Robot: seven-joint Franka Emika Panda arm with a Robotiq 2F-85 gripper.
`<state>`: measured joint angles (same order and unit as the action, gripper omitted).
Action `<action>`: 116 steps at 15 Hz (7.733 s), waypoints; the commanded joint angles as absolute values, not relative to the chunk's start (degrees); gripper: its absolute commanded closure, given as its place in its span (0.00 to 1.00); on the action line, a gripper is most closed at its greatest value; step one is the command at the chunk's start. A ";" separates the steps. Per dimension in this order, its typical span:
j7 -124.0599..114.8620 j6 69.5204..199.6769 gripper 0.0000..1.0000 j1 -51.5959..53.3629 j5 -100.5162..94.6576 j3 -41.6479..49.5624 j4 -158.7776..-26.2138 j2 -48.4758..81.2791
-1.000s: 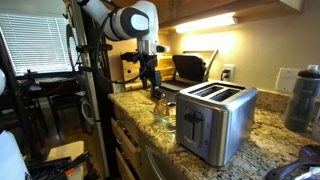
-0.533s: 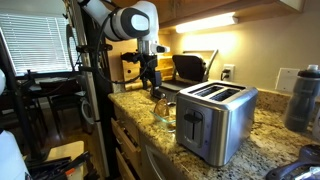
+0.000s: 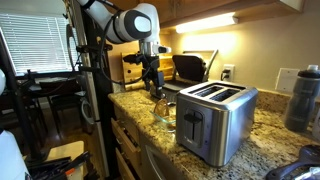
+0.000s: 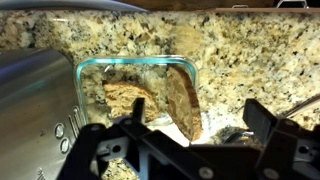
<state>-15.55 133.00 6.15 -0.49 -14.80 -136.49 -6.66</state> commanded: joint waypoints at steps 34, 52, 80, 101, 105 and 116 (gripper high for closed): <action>-20.51 138.10 0.94 10.14 -6.43 -9.33 -126.39 8.26; -10.69 120.78 0.94 8.13 -0.84 -7.27 -113.60 6.23; -1.36 105.08 0.94 2.20 -6.47 -1.94 -104.35 -1.31; 8.24 120.31 0.56 -0.39 -3.97 0.43 -110.93 0.86; 9.35 118.37 0.30 -0.42 -3.36 0.38 -110.31 1.01; 7.84 111.60 0.00 -0.27 -4.57 0.38 -107.13 1.77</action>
